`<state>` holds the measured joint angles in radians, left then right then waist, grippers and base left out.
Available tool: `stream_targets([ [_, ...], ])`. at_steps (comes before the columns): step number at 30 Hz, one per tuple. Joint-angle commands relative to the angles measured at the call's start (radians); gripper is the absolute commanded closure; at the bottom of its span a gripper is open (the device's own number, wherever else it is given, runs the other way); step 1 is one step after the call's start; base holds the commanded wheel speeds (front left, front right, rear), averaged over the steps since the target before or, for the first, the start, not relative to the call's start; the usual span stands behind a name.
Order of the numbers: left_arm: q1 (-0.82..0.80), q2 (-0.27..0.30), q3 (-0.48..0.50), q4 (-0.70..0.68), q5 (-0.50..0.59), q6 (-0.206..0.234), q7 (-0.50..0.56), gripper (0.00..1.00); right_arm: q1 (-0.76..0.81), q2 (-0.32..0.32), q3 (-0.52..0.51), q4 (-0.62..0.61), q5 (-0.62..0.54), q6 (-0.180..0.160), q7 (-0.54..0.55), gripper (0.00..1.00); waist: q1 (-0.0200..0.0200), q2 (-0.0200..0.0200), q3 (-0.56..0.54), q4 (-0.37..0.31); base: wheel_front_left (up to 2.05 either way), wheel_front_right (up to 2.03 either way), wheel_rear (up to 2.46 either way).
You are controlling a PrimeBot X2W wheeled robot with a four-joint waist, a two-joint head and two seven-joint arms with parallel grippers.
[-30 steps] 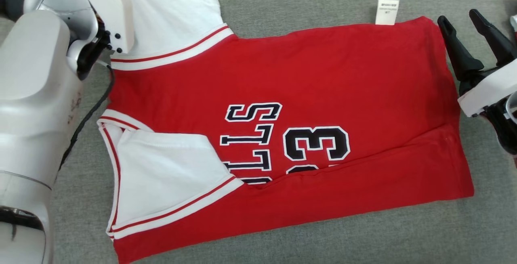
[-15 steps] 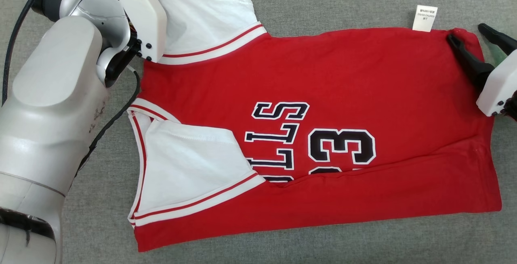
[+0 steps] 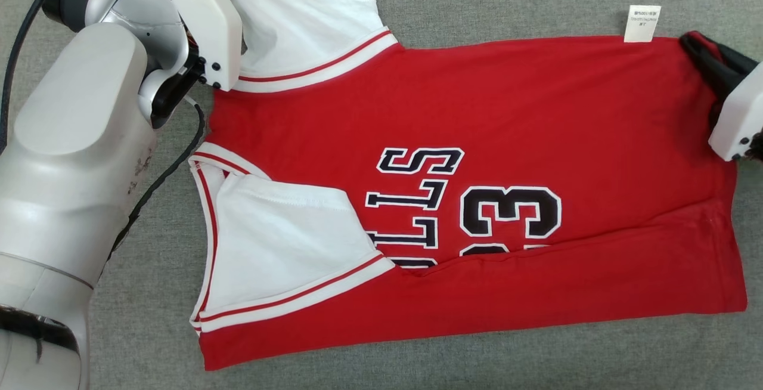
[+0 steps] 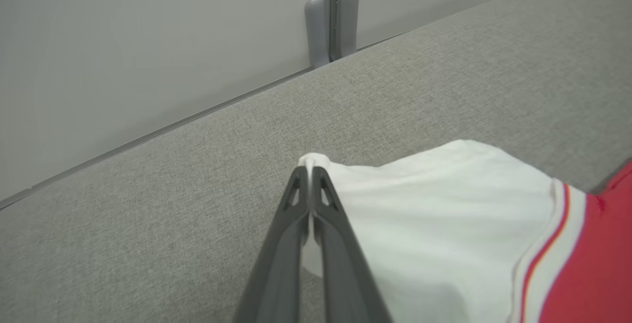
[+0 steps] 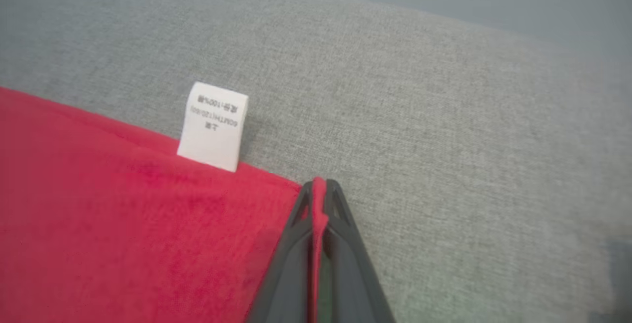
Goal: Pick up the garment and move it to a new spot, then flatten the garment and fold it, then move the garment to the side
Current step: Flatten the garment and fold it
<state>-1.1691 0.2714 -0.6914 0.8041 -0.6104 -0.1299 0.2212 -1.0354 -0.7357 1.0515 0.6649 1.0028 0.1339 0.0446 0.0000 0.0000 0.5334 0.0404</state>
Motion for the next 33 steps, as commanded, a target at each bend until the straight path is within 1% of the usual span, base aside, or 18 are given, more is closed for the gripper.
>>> stream_targets([
  [1,-0.009,0.006,0.004,0.005,-0.006,0.0,0.002,1.0,-0.001,-0.008,0.001,0.036,0.015,-0.006,-0.012,1.0,0.0,0.0,-0.001,-0.001,0.0,0.0,0.0],
  [3,-0.02,0.013,0.009,0.002,-0.002,0.009,-0.013,1.0,-0.013,0.008,-0.006,0.052,0.034,-0.006,-0.033,1.0,0.0,0.0,-0.001,-0.004,0.0,0.0,0.0],
  [8,-0.044,0.018,0.014,-0.001,0.017,0.037,-0.065,1.0,-0.051,0.011,0.005,0.086,0.039,-0.006,-0.082,1.0,0.0,0.0,0.006,-0.005,0.0,0.0,0.0],
  [13,-0.062,0.012,0.016,0.01,0.035,0.063,-0.141,1.0,-0.092,0.034,0.005,0.123,0.032,-0.005,-0.179,1.0,0.0,0.0,0.016,-0.004,0.0,0.0,0.0],
  [17,-0.083,0.003,0.016,0.026,0.048,0.076,-0.203,1.0,-0.129,0.054,-0.001,0.19,0.0,-0.005,-0.261,1.0,0.0,0.0,0.021,0.002,0.0,0.0,0.0],
  [19,-0.078,-0.011,0.012,0.038,0.05,0.073,-0.232,1.0,-0.133,0.073,-0.003,0.211,0.003,-0.004,-0.278,1.0,0.0,0.0,0.021,0.007,0.0,0.0,0.0],
  [23,-0.063,-0.035,0.0,0.068,0.042,0.052,-0.276,1.0,-0.127,0.078,0.006,0.223,0.0,-0.004,-0.302,1.0,0.0,0.0,0.014,0.016,0.0,0.0,0.0],
  [30,-0.036,-0.027,-0.016,0.079,0.04,0.034,-0.333,1.0,-0.082,0.059,-0.009,0.209,0.013,-0.004,-0.312,1.0,0.0,0.0,-0.027,0.023,0.0,0.0,0.0],
  [33,-0.008,-0.016,-0.032,0.068,0.038,0.022,-0.344,1.0,-0.043,0.05,-0.041,0.177,-0.001,-0.004,-0.311,1.0,0.0,0.0,-0.063,0.024,0.0,0.0,0.0],
])
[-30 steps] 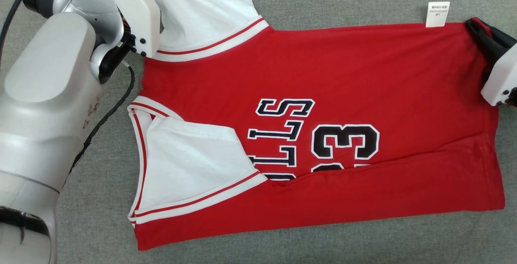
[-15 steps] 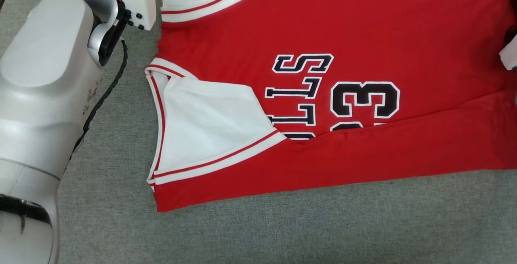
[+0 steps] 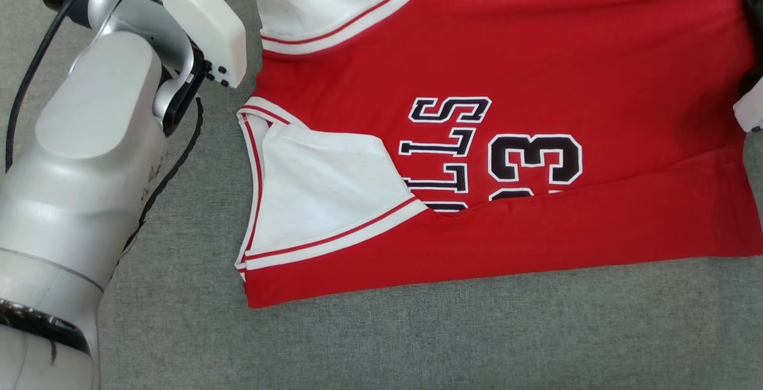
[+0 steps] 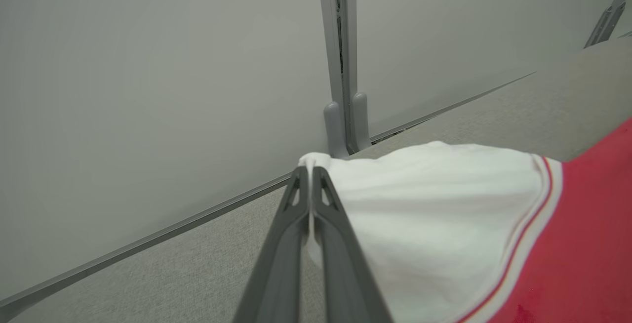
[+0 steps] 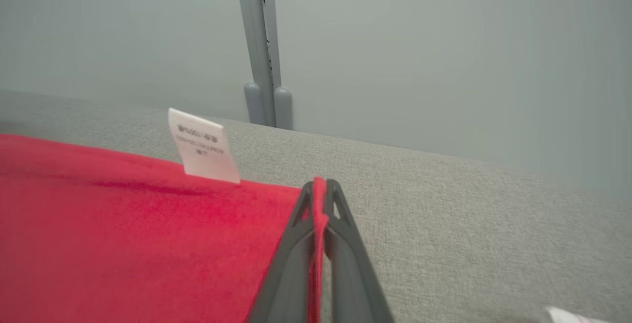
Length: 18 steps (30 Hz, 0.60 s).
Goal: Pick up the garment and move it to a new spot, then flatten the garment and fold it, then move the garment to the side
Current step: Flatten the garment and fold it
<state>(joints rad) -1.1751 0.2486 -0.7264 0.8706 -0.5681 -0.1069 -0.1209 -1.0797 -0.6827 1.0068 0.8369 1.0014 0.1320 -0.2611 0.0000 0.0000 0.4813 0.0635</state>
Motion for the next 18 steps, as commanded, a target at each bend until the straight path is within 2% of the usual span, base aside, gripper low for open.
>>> stream_targets([
  [1,0.01,0.011,-0.001,-0.005,-0.01,-0.006,-0.002,1.0,0.02,-0.006,-0.007,-0.006,-0.004,-0.003,-0.004,1.0,0.0,0.0,-0.023,0.001,0.0,0.0,0.0],
  [10,0.161,0.09,-0.045,-0.145,-0.029,-0.016,0.023,1.0,0.209,-0.036,-0.049,-0.121,-0.017,-0.002,-0.004,1.0,0.0,0.0,-0.142,0.006,0.0,0.0,0.0],
  [14,0.263,0.14,-0.07,-0.268,-0.048,-0.015,0.081,1.0,0.28,-0.057,-0.043,-0.126,-0.001,-0.002,-0.003,1.0,0.0,0.0,-0.189,0.013,0.0,0.0,0.0],
  [18,0.385,0.194,-0.076,-0.419,-0.096,0.009,0.157,1.0,0.339,-0.075,-0.025,-0.136,0.013,-0.002,-0.003,1.0,0.0,0.0,-0.224,0.021,0.0,0.0,0.0],
])
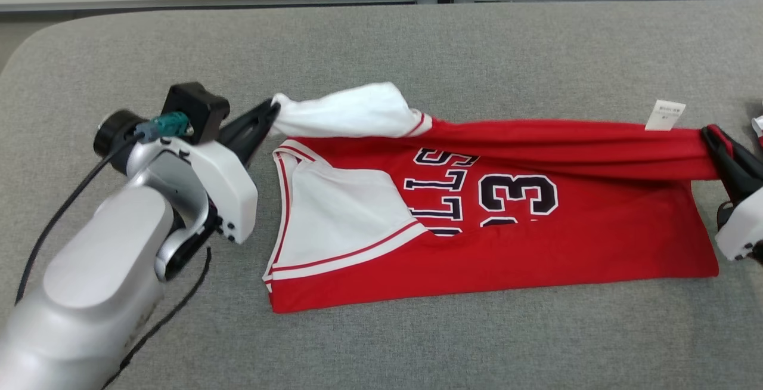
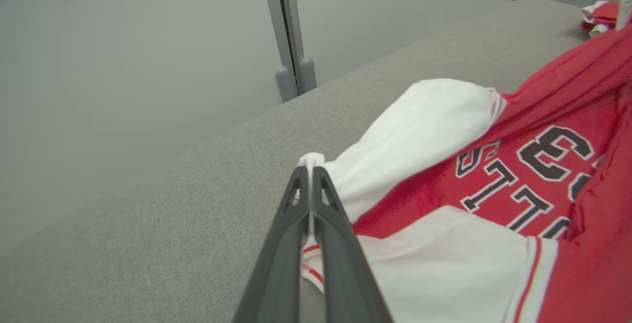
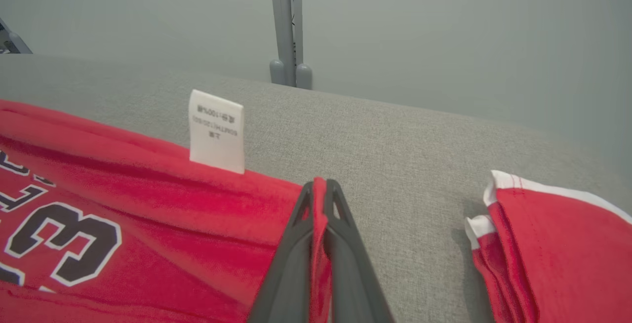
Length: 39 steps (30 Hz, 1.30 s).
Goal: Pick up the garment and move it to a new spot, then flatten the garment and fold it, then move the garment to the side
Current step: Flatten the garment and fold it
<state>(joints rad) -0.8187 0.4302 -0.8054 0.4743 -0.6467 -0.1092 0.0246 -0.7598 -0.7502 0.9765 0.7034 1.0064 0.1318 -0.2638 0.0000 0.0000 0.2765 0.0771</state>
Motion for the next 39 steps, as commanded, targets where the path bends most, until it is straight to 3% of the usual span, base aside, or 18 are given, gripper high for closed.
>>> stream_targets([
  [1,0.06,0.025,0.005,-0.066,-0.035,0.02,0.035,1.0,0.028,-0.017,0.014,-0.006,0.007,-0.002,-0.001,1.0,0.0,0.0,-0.026,0.009,0.0,0.0,0.0],
  [9,0.258,0.149,-0.004,-0.384,-0.141,0.09,0.206,1.0,0.078,-0.087,0.1,-0.054,-0.003,-0.002,0.017,1.0,0.0,0.0,-0.059,0.026,0.0,0.0,0.0],
  [15,0.338,0.218,-0.018,-0.528,-0.209,0.118,0.315,1.0,0.088,-0.122,0.152,-0.09,-0.008,-0.002,0.031,1.0,0.0,0.0,-0.064,0.032,0.0,0.0,0.0],
  [25,0.364,0.226,-0.041,-0.569,-0.213,0.132,0.346,1.0,0.092,-0.17,0.229,-0.15,0.013,-0.002,0.092,1.0,0.0,0.0,-0.058,0.021,0.0,0.0,0.0],
  [28,0.366,0.223,-0.052,-0.561,-0.22,0.123,0.355,1.0,0.099,-0.184,0.252,-0.173,0.026,-0.002,0.123,0.0,0.0,0.0,-0.056,0.015,0.0,0.0,0.0],
  [32,0.378,0.222,-0.063,-0.55,-0.231,0.121,0.369,1.0,0.103,-0.218,0.262,-0.201,0.07,-0.002,0.167,0.0,0.0,0.0,-0.055,0.009,0.0,0.0,0.0],
  [34,0.381,0.23,-0.064,-0.543,-0.236,0.128,0.382,0.23,0.098,-0.232,0.261,-0.192,0.085,-0.002,0.186,0.0,0.0,0.0,-0.055,0.007,0.0,0.0,0.0],
  [35,0.387,0.234,-0.066,-0.537,-0.247,0.132,0.395,0.0,0.093,-0.237,0.261,-0.182,0.083,-0.002,0.193,0.0,0.0,0.0,-0.056,0.006,0.0,0.0,0.0],
  [39,0.379,0.239,-0.052,-0.539,-0.252,0.143,0.391,0.0,0.076,-0.215,0.22,-0.123,0.103,-0.002,0.168,0.0,0.0,0.0,-0.06,0.004,0.0,0.0,0.0],
])
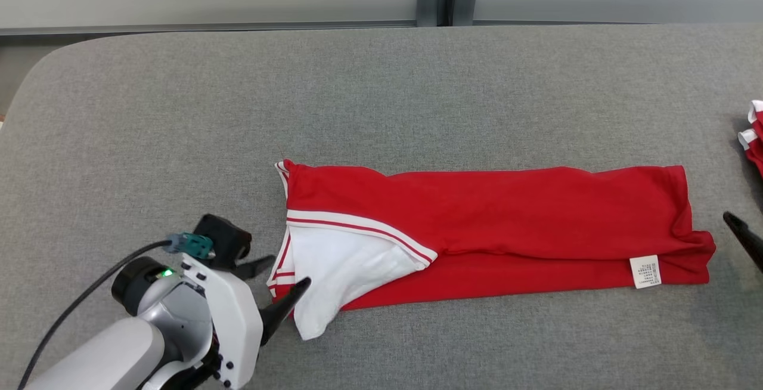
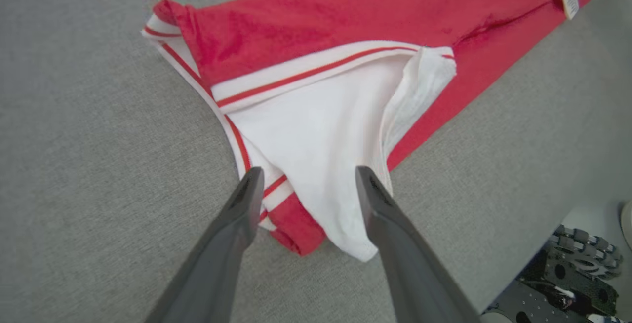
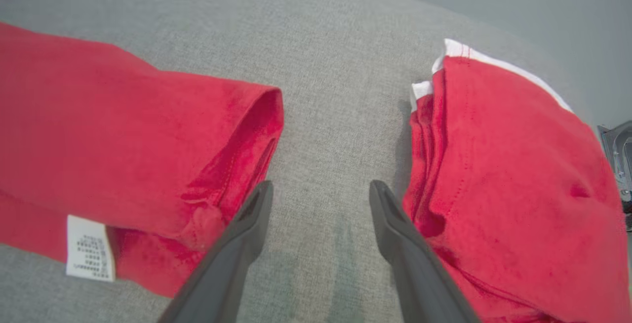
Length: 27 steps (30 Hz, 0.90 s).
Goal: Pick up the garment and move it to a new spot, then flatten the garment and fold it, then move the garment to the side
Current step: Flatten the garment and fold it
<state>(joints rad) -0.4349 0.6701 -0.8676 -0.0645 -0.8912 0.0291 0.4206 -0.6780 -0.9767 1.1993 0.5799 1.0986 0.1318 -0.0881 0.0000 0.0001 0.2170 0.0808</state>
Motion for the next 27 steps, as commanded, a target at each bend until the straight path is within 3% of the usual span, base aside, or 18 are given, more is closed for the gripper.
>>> stream_targets([
  [1,-0.006,-0.003,0.016,0.002,-0.008,0.008,-0.017,0.0,-0.006,0.023,-0.018,0.014,0.019,-0.002,-0.02,0.0,0.0,-0.0001,-0.003,0.0,0.0,0.0,0.0],
  [5,-0.026,-0.014,0.065,0.016,0.016,0.038,-0.099,0.0,-0.01,0.061,-0.075,0.053,0.037,-0.002,-0.093,0.0,0.0,-0.0001,-0.014,0.005,0.0,0.0,0.0],
  [10,-0.028,-0.086,0.163,0.068,0.033,0.096,-0.312,0.0,0.008,0.135,-0.192,0.056,0.061,-0.002,-0.171,0.0,0.0,-0.0001,-0.031,0.009,0.0,0.0,0.0],
  [13,-0.007,-0.147,0.222,0.111,0.018,0.107,-0.458,0.0,0.017,0.182,-0.354,0.046,0.015,-0.002,-0.178,0.0,0.0,-0.0001,-0.04,0.008,0.0,0.0,0.0],
  [16,0.018,-0.194,0.264,0.185,0.02,0.107,-0.597,0.0,0.105,0.273,-0.561,0.009,-0.112,-0.002,-0.175,0.0,0.0,-0.0001,-0.046,0.006,0.0,0.0,0.0],
  [19,0.044,-0.244,0.311,0.246,0.036,0.102,-0.671,0.0,0.198,0.353,-0.77,-0.081,-0.255,-0.002,-0.176,0.0,0.0,-0.0001,-0.052,0.004,0.0,0.0,0.0],
  [22,0.075,-0.315,0.419,0.245,0.092,0.097,-0.686,0.0,0.324,0.443,-0.914,-0.196,-0.392,-0.001,-0.176,0.0,0.0,-0.0001,-0.054,0.007,0.0,0.0,0.0],
  [23,0.123,-0.383,0.51,0.211,0.161,0.078,-0.685,0.0,0.389,0.488,-0.989,-0.264,-0.456,-0.001,-0.176,0.0,0.0,-0.0001,-0.053,0.011,0.0,0.0,0.0],
  [25,0.15,-0.414,0.551,0.191,0.211,0.063,-0.684,0.0,0.418,0.51,-1.021,-0.297,-0.482,-0.001,-0.176,0.0,0.0,-0.0001,-0.052,0.013,0.0,0.0,0.0],
  [27,0.194,-0.48,0.634,0.155,0.297,0.026,-0.685,0.0,0.468,0.547,-1.063,-0.343,-0.527,-0.001,-0.176,0.0,0.0,-0.0001,-0.051,0.016,0.0,0.0,0.0],
])
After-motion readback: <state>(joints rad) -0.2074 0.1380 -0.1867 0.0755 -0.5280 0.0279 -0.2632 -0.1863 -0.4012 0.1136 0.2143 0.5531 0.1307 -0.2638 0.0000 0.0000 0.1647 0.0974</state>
